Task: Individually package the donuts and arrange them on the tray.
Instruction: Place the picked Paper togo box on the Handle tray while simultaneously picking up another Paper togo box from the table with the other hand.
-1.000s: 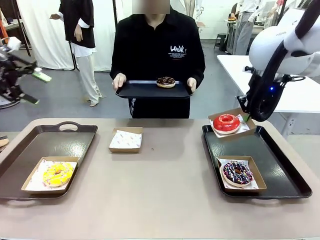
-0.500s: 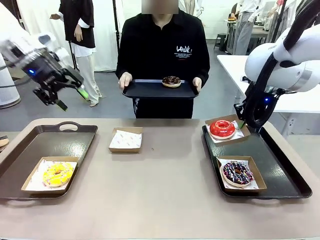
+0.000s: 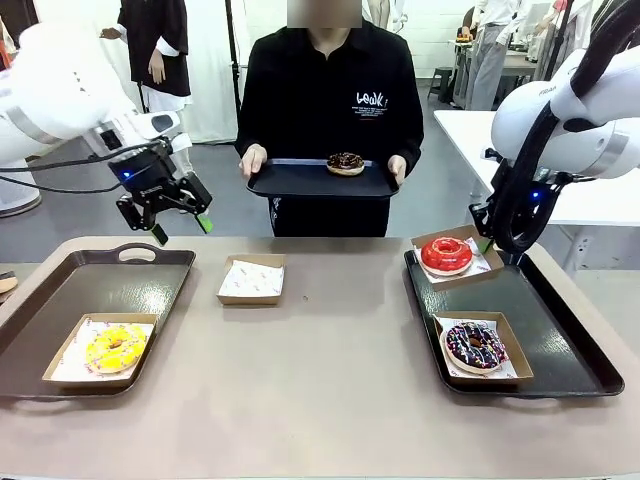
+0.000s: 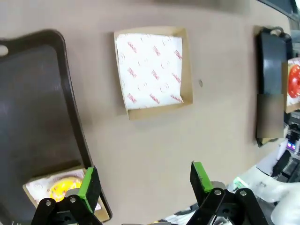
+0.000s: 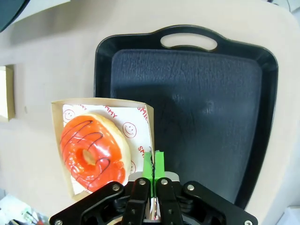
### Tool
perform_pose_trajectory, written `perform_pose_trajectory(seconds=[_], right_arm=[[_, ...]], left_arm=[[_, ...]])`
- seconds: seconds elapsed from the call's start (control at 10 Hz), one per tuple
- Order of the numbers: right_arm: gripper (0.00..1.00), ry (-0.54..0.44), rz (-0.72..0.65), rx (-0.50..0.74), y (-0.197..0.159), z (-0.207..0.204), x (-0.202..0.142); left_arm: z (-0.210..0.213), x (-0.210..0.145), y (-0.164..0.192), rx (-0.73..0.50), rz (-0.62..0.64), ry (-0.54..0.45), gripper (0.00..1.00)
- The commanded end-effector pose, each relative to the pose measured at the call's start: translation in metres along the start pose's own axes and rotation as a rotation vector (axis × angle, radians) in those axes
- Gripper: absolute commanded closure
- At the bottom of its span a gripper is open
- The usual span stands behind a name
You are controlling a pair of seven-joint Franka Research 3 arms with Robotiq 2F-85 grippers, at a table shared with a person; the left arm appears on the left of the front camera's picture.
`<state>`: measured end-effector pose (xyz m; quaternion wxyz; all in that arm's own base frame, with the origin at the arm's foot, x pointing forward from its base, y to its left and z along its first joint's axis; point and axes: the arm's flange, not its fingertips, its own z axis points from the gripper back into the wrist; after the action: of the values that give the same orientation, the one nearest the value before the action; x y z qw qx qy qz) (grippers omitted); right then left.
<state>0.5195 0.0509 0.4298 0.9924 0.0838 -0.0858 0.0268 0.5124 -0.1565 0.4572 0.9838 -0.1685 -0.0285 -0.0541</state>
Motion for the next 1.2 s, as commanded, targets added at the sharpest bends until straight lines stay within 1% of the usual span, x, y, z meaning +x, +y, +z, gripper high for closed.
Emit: perform_pose_trajectory(seconds=[0.0, 0.1, 0.2, 0.4, 0.5, 1.1], right_arm=[[0.99, 0.010, -0.001, -0.017, -0.001, 0.002, -0.002], [0.99, 0.010, -0.001, -0.017, -0.001, 0.002, -0.002], [0.99, 0.010, -0.001, -0.017, -0.001, 0.002, -0.002], [0.99, 0.010, -0.001, -0.017, -0.001, 0.002, -0.002], [0.99, 0.010, -0.001, -0.017, -0.001, 0.002, -0.002], [0.99, 0.010, -0.001, -0.017, -0.001, 0.002, -0.002]], left_arm=[[-0.019, 0.016, -0.016, 0.096, 0.007, -0.070, 0.00], [-0.032, 0.019, -0.022, 0.149, -0.021, -0.118, 0.00], [-0.041, 0.021, -0.025, 0.156, -0.052, -0.137, 0.00], [-0.049, 0.018, -0.028, 0.116, -0.097, -0.135, 0.00], [-0.041, 0.021, -0.025, 0.119, -0.081, -0.117, 0.00], [-0.041, 0.021, -0.025, 0.119, -0.081, -0.117, 0.00]])
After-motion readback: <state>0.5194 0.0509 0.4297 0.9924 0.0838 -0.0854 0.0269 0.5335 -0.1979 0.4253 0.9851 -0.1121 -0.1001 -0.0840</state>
